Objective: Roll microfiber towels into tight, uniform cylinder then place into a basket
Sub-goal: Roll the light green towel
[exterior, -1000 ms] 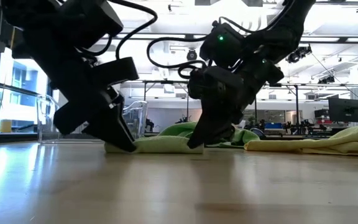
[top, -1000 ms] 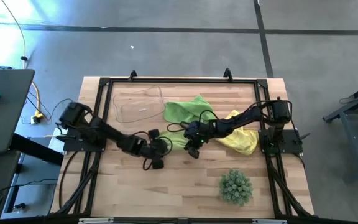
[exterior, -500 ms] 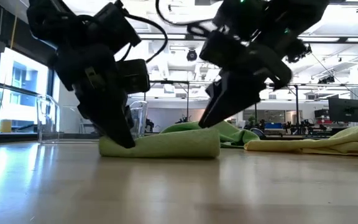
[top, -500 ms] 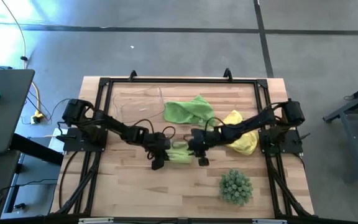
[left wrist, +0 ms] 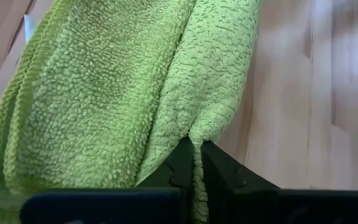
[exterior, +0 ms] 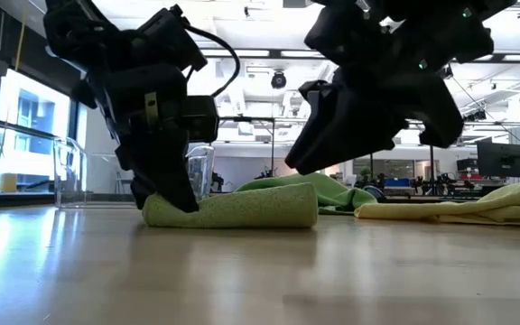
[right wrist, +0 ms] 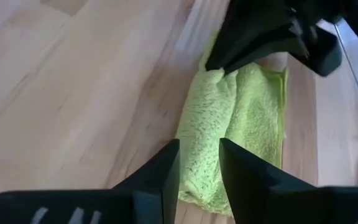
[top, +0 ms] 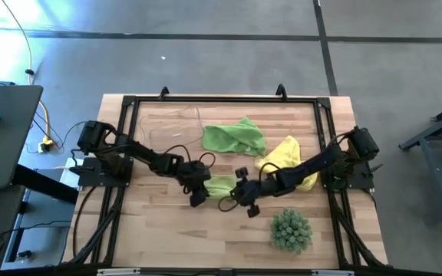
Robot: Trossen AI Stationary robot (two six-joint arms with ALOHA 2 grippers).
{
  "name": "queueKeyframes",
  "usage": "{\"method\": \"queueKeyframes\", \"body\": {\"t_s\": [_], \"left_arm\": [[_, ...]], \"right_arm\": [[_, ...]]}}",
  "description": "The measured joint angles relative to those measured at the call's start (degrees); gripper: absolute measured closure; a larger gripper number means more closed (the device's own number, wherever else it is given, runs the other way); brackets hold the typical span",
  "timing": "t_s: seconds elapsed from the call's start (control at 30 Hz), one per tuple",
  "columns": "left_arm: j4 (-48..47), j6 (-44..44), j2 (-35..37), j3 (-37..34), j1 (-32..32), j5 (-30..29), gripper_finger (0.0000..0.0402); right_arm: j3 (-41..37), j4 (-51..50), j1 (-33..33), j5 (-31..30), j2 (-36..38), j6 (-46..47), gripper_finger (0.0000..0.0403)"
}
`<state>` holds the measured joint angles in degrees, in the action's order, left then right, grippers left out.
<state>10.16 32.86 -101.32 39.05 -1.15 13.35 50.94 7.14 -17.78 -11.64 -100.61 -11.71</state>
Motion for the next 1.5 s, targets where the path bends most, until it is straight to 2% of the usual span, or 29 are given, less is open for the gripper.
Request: {"method": "queueKeyframes", "body": {"t_s": [0.17,0.3,0.43,0.6,0.9,1.07,1.23,1.37,1.5], "left_arm": [[0.18,1.33,0.02,0.00,0.42,-0.83,0.0390],[0.26,2.49,0.02,0.00,0.42,-1.06,0.0390],[0.28,2.60,0.02,0.00,0.51,-1.07,0.0390],[0.29,2.53,0.23,0.00,0.46,0.21,0.0388],[-4.65,-7.63,6.33,-0.24,0.75,-0.01,0.0328],[-10.30,-14.83,11.73,-0.24,1.46,-0.30,0.0295],[-8.35,-24.15,14.47,-0.07,6.11,-5.64,0.0285],[-6.09,-29.60,13.08,0.03,11.04,-15.82,0.0285],[-6.20,-31.10,10.17,-0.10,14.74,-27.16,0.0284]], "right_arm": [[0.09,0.34,0.02,1.28,-1.41,6.82,0.0253],[0.09,1.46,0.02,2.76,-4.34,7.00,0.0217],[0.09,1.54,0.02,-1.15,-6.61,6.84,0.0212],[0.17,1.80,1.03,-0.90,-7.82,12.86,0.0252],[0.15,1.14,5.92,11.11,-7.62,26.30,0.0386],[0.13,0.38,9.51,18.35,-7.67,32.58,0.0386],[0.09,0.25,12.69,23.16,-7.77,37.70,0.0391],[0.00,0.37,13.91,24.87,-7.83,39.85,0.0391],[-0.02,0.36,14.43,25.62,-7.84,40.38,0.0391]]}}
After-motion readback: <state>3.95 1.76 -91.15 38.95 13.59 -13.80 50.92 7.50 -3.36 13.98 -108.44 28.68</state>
